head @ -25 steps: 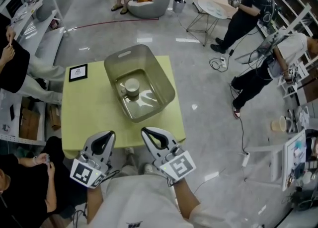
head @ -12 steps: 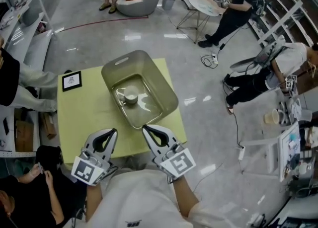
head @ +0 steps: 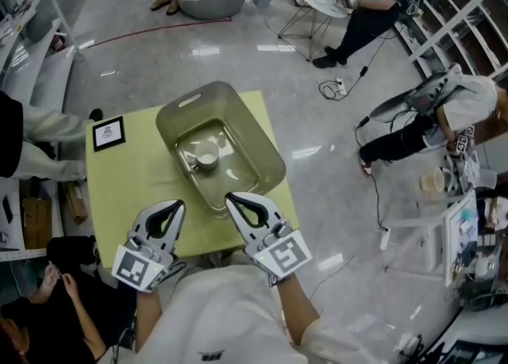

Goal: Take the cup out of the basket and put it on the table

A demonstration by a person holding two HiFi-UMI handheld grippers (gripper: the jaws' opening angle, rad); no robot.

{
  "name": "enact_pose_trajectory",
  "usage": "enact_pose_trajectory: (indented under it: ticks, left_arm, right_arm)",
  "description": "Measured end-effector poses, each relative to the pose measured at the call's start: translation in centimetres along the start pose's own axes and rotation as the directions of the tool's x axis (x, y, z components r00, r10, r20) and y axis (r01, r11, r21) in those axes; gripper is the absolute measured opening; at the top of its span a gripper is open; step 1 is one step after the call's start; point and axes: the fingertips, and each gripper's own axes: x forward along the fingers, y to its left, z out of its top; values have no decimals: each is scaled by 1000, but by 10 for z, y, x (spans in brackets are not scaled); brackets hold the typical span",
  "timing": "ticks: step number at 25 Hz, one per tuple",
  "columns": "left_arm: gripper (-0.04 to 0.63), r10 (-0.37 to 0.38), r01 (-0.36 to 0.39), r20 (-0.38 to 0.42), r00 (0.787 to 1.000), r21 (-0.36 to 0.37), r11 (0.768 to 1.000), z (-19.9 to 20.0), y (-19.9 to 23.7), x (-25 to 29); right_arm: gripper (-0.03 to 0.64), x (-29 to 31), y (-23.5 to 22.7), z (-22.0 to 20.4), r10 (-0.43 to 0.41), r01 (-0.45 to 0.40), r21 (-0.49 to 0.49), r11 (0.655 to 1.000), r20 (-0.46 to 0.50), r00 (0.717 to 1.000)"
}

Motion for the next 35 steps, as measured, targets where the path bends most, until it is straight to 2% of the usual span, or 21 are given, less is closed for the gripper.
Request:
enact_pose_trajectory:
  ticks: [4, 9, 14, 19, 23, 27, 30, 35]
  left_arm:
    - [2, 29, -29, -4, 1000, -3, 1000, -1, 15, 15]
    - [2, 64, -64, -23, 998, -15, 998, -4, 36, 32]
    - [2, 96, -97, -45, 994, -27, 995, -14, 60, 45]
    - [2, 117, -118, -66, 991, -17, 993, -25, 71, 53]
    - [2, 137, -140, -80, 987, -38, 989, -31, 78, 57]
    - [2, 147, -151, -88, 985, -37, 988, -34, 85, 60]
    - [2, 153, -157, -95, 984, -37, 987, -36, 91, 60]
    - [2, 161, -167, -107, 981, -47, 985, -40, 96, 61]
  right_arm:
    - [9, 18, -18, -5, 42, -43, -30, 999, -28, 999]
    - [9, 43, -43, -29, 101, -128, -132, 983, -196, 975]
    - [11, 74, -64, -48, 137, -184, -152, 971, -273, 952]
    - [12, 96, -74, -72, 194, -263, -155, 952, -358, 913]
    - [18, 118, -79, -91, 238, -334, -171, 927, -420, 875]
    - [85, 137, -82, -121, 281, -427, -186, 885, -518, 808]
    - [156, 151, -82, -144, 298, -501, -207, 840, -596, 746]
    - [218, 165, -82, -188, 312, -618, -214, 756, -712, 629]
